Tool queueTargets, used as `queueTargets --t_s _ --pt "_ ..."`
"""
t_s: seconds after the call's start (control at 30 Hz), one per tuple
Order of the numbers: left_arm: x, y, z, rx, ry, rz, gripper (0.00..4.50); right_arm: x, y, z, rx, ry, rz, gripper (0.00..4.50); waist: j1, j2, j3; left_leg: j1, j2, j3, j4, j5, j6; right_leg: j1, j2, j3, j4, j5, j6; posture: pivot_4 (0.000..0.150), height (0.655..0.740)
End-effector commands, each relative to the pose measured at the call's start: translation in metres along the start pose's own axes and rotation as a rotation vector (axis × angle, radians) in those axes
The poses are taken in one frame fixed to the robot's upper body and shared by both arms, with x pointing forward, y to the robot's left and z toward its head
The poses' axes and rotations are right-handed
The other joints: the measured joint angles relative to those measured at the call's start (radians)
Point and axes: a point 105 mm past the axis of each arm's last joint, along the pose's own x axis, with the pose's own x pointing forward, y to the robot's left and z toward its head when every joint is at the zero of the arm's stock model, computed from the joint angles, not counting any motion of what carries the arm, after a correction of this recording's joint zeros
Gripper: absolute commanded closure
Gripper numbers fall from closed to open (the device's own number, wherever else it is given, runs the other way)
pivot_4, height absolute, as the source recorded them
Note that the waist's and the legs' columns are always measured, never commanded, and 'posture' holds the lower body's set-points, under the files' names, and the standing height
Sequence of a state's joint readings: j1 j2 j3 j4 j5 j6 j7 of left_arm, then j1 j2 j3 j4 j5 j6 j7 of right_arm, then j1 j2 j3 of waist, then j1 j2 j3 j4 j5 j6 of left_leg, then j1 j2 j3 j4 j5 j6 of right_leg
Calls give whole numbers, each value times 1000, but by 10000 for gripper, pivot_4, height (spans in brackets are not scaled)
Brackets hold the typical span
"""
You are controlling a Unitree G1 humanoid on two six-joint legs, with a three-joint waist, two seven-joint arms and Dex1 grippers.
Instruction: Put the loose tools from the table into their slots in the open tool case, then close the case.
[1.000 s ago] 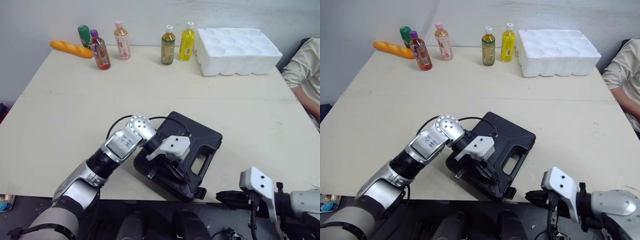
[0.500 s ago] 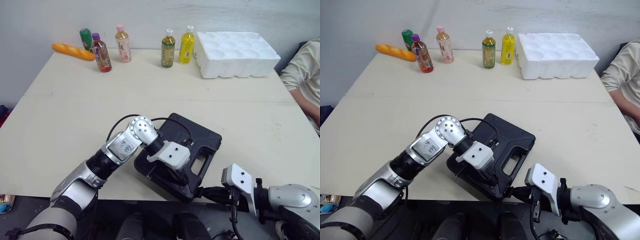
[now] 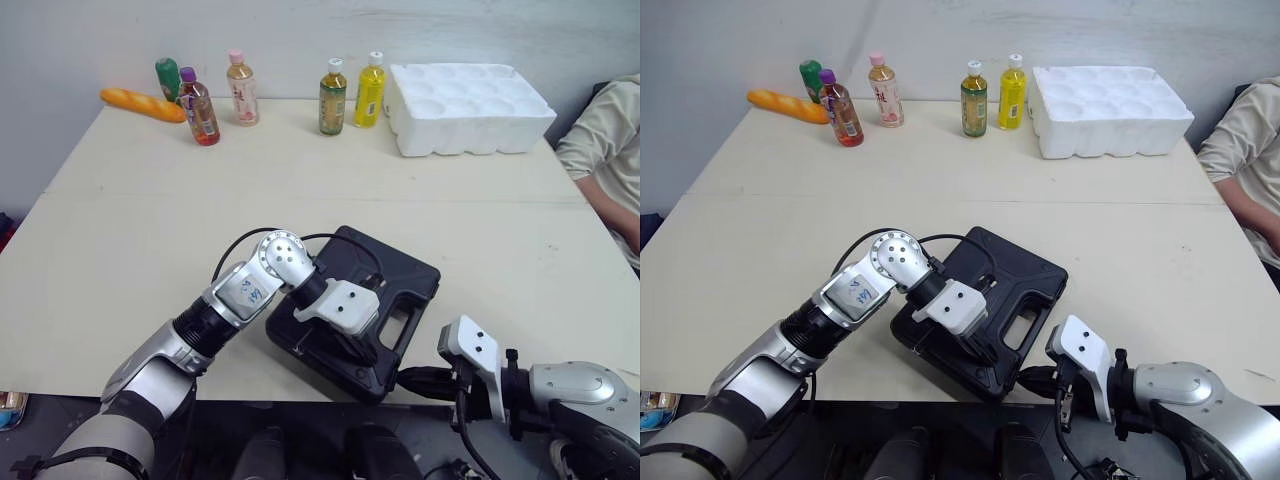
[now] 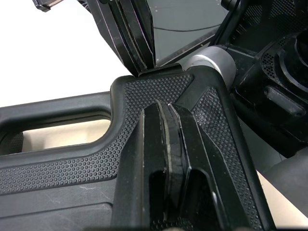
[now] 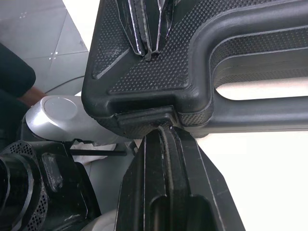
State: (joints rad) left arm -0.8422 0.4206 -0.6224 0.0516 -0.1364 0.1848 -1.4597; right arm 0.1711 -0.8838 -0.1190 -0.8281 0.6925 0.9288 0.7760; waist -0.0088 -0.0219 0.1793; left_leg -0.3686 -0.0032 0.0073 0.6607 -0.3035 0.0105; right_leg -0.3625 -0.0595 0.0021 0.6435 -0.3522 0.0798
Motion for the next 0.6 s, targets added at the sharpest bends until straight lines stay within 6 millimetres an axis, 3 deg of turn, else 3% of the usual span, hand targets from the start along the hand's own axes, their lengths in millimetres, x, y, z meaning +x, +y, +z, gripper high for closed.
queueTargets --t_s 0.03,0.3,0.6 --pt "11 -10 -34 -114 109 -29 44496 -5 10 10 -84 -27 21 45000 4 0 0 0 0 0 0 0 0 0 0 0 0 0 0 1500 7400" --pt "11 -8 -31 -106 102 -18 44496 -11 18 -4 -70 14 43 45000 7 0 0 0 0 -1 -1 -1 1 2 -1 -1 -4 0 0 1500 7400" --pt "11 -7 -31 -98 102 -15 44496 1 15 19 -71 -92 63 45000 4 0 -1 0 0 -2 -3 -1 1 2 -1 -2 -6 0 0 1500 7400"
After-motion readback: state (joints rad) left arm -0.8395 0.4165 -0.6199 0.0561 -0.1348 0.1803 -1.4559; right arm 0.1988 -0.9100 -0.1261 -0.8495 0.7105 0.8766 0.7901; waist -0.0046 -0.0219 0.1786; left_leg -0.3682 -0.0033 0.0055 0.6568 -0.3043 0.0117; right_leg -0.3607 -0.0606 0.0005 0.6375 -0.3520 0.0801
